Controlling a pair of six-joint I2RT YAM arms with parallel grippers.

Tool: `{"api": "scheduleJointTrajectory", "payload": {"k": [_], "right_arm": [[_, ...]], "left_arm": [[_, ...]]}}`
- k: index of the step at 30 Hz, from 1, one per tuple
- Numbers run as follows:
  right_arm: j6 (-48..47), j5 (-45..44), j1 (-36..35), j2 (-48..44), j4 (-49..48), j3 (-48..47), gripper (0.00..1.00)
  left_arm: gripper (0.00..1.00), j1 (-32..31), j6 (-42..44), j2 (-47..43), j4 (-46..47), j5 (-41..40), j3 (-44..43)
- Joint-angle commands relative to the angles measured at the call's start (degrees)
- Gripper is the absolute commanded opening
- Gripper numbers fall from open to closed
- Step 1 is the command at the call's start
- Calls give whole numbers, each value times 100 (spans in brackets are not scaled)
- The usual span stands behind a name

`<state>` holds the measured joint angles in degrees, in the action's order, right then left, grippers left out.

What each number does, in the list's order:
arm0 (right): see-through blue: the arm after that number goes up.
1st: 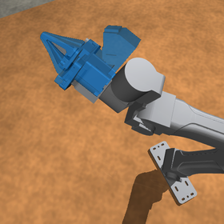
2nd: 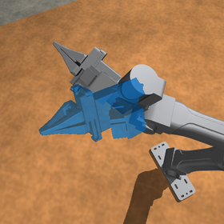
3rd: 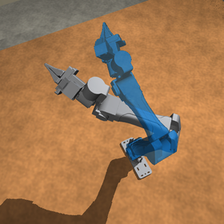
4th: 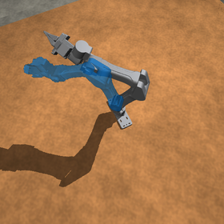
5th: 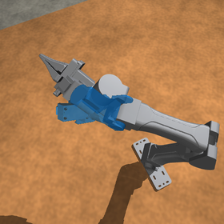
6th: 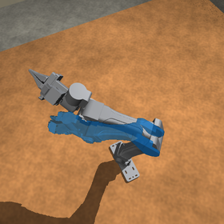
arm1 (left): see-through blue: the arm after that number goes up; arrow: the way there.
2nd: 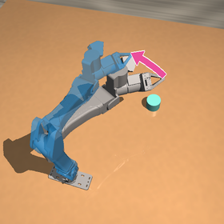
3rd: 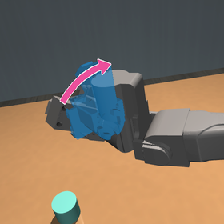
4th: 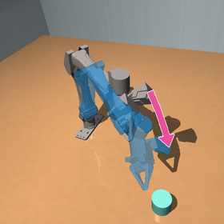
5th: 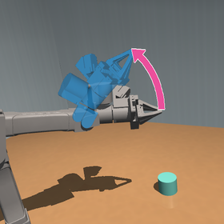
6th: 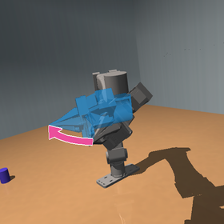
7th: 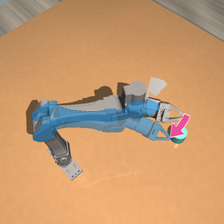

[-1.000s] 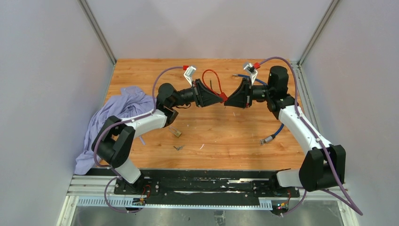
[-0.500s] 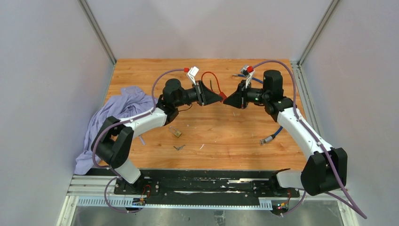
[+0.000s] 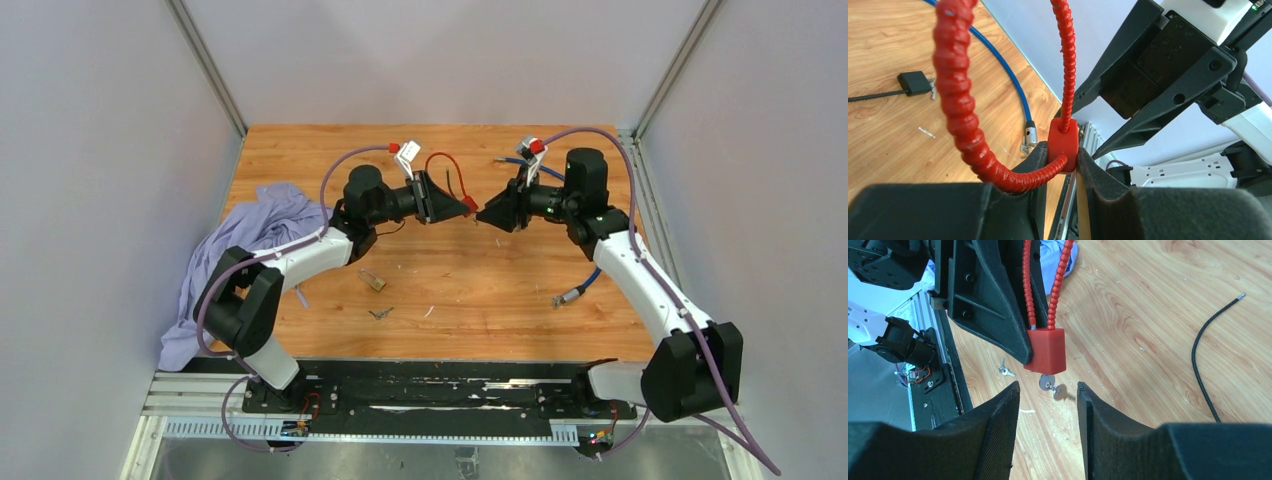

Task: Lock with the key
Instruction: Lock the lock.

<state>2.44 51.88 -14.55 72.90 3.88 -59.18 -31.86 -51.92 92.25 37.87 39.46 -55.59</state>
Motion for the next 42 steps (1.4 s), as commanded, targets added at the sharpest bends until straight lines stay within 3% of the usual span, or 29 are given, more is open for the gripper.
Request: {"api": "scheduleJointTrajectory", "payload": {"k": [1, 11, 19, 26, 36, 42], "right_arm": [[233, 465, 128, -48, -368, -20, 47], [1450, 1522, 417, 434, -1561, 244, 44], [1894, 1880, 429, 444, -2194, 398, 39], [2109, 1963, 424, 565, -2363, 392, 27], [1453, 1392, 348, 354, -1753, 366, 3], [519, 420, 101, 83, -901, 254, 1]], "left_arm": [[0, 4, -63, 29, 505, 206, -86], [0, -3, -768, 120, 1925, 453, 92], [0, 3, -824, 153, 2012, 495, 84], [0, 4, -833, 138, 2030, 489, 67], [0, 3, -606, 109, 1319, 206, 93], [0, 4, -484, 102, 969, 108, 75]]}}
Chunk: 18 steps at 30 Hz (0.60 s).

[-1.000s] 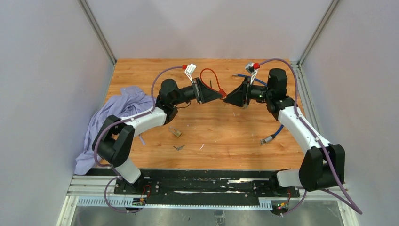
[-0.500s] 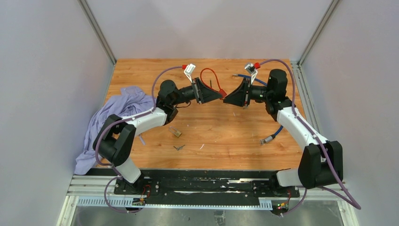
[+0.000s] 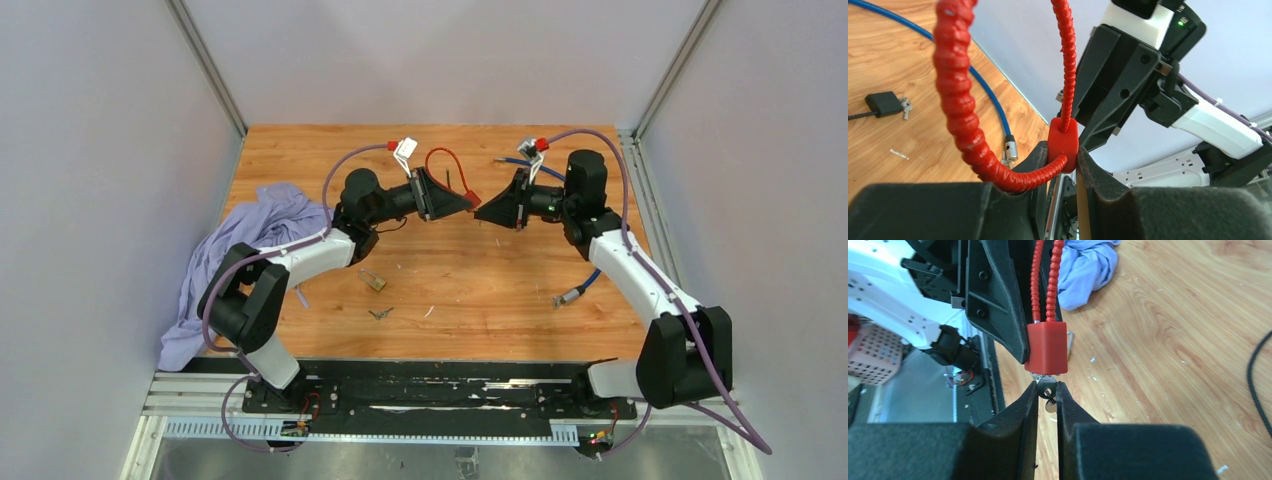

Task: Lock with the key
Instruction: Lock the lock.

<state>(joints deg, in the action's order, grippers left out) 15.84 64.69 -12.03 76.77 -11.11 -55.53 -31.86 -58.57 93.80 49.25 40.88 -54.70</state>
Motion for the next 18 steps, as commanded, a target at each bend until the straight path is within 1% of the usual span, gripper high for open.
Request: {"api": "scheduleJointTrajectory", "payload": {"k": [1, 9, 15, 18], "right_arm": [[-959, -1065, -207, -342, 740, -134, 1], [-1676, -2382, -663, -437, 1230, -219, 1], [-2272, -3947, -1389, -425, 1594, -394, 1], [-2372, -4599, -1596, -356, 1692, -471, 1]], "left_arm": [[0, 4, 194, -57, -235, -62, -25], [0, 4, 161, -68, -736, -256, -23], [0, 4, 136, -24, -1148, -484, 2], [0, 4, 212, -47, -1321, -570, 9]]}}
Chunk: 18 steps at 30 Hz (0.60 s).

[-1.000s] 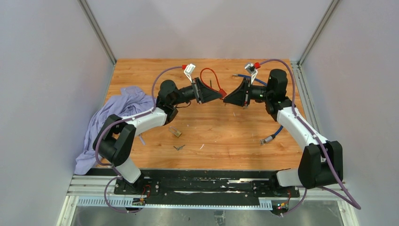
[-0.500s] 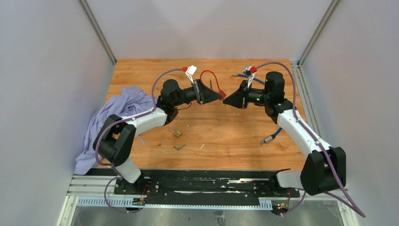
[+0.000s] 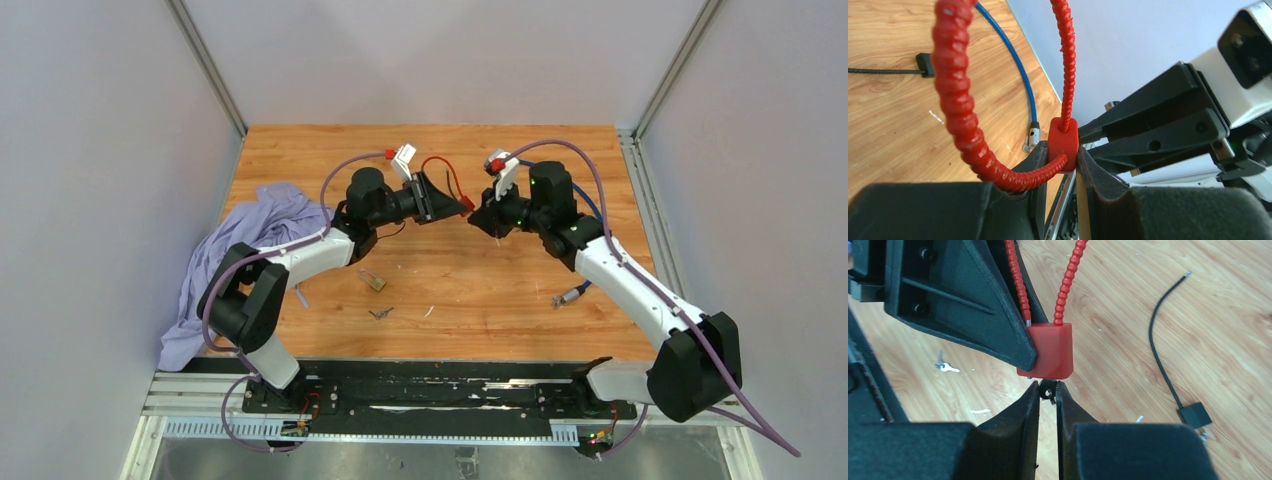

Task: Lock with the key
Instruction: Lock the lock.

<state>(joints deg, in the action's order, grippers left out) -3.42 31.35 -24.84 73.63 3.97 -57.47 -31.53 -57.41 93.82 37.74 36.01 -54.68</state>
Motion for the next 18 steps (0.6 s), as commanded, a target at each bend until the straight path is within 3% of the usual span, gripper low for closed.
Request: {"api": "scheduleJointTrajectory", "payload": {"k": [1, 6, 14, 18], "right_arm": [[-468, -1413, -347, -21, 202, -296, 1], [-572, -1481, -350, -38, 342, -380, 3], [-549, 197, 63, -143, 544, -473, 43], [-121, 1211, 543, -143, 414, -468, 48]], "left_arm": [[0, -22, 120, -63, -196, -99, 9], [0, 76, 152, -67, -170, -109, 25], [0, 173, 214, -53, 338, 47, 71], [0, 173, 231, -24, 676, 257, 45]]}}
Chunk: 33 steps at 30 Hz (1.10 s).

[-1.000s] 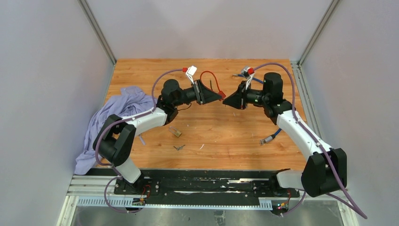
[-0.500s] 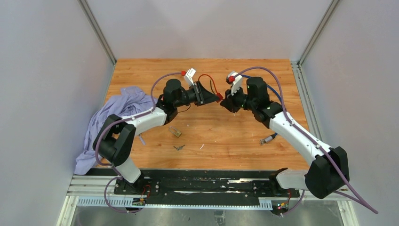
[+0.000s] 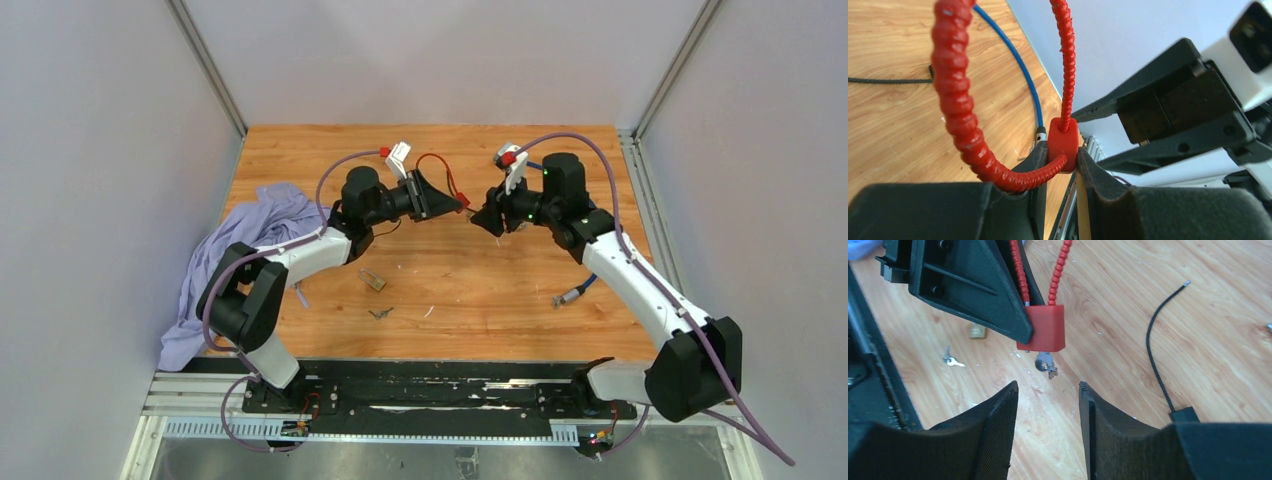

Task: Lock with the key
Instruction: Lock the lock.

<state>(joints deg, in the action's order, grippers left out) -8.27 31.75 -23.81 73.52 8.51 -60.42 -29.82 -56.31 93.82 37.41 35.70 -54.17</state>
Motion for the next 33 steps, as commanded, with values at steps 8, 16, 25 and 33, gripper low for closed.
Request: {"api": "scheduleJointTrajectory", "payload": {"k": [8, 16, 25, 33], "right_arm": [[1723, 2916, 1130, 121, -1091, 67, 47], [2321, 3307, 1139, 346, -1689, 128, 47], [2988, 3747, 1136, 564, -2470, 268, 35], [2897, 3709, 1163, 489, -2437, 317, 18]], "left_arm": [[0, -4, -529, 182, 1972, 699, -50], [0, -94, -611, 168, 2339, 841, -58], [0, -147, -710, 165, 2546, 853, -32], [0, -151, -647, 128, 2408, 817, -16]]}}
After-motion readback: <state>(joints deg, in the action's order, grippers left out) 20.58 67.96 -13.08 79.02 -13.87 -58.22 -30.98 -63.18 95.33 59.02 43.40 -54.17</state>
